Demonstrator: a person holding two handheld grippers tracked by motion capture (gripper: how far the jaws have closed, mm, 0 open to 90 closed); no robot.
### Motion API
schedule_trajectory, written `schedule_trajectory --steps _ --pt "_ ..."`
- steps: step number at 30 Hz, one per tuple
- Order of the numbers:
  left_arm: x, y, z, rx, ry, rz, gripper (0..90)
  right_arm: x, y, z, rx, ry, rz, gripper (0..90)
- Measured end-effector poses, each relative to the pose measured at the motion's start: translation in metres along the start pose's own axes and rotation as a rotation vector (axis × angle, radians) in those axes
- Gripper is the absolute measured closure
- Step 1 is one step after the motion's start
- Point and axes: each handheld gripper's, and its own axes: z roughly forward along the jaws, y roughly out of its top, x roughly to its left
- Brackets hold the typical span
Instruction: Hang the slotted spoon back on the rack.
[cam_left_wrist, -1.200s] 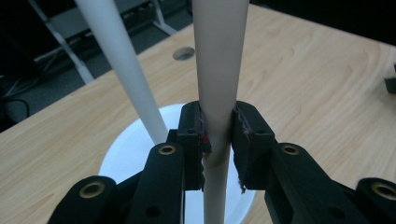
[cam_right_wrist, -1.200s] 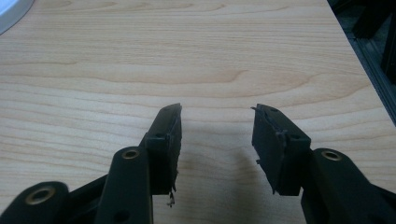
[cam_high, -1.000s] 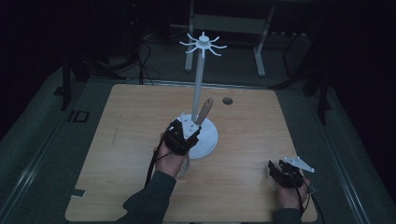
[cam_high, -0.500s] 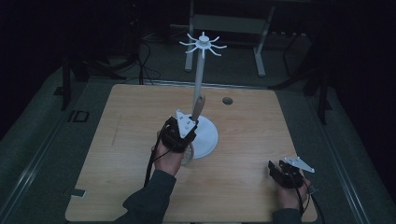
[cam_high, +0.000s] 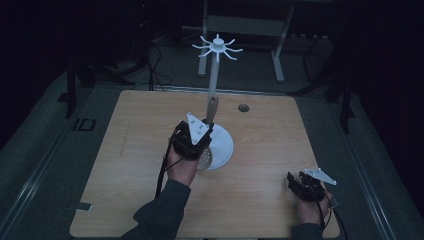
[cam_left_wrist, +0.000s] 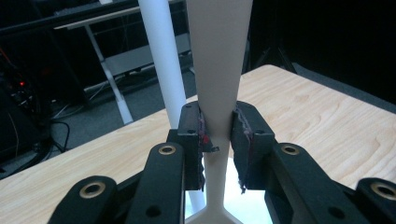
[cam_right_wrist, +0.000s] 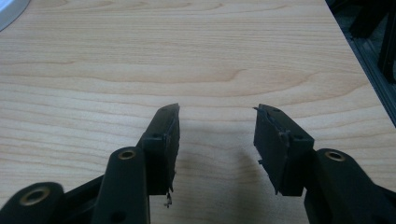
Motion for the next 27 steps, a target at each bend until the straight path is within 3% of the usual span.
schedule_trajectory --steps 12,27 --pt "-0.002 0.009 -0.002 -0.04 0.044 -0.04 74.4 -0.001 0.001 -0.001 -0.006 0.0 0.008 49.5" --pt "-0.004 0.019 -0.004 -0.057 0.062 -0.063 74.2 -0.001 0.001 -0.002 -0.011 0.0 0.008 49.2"
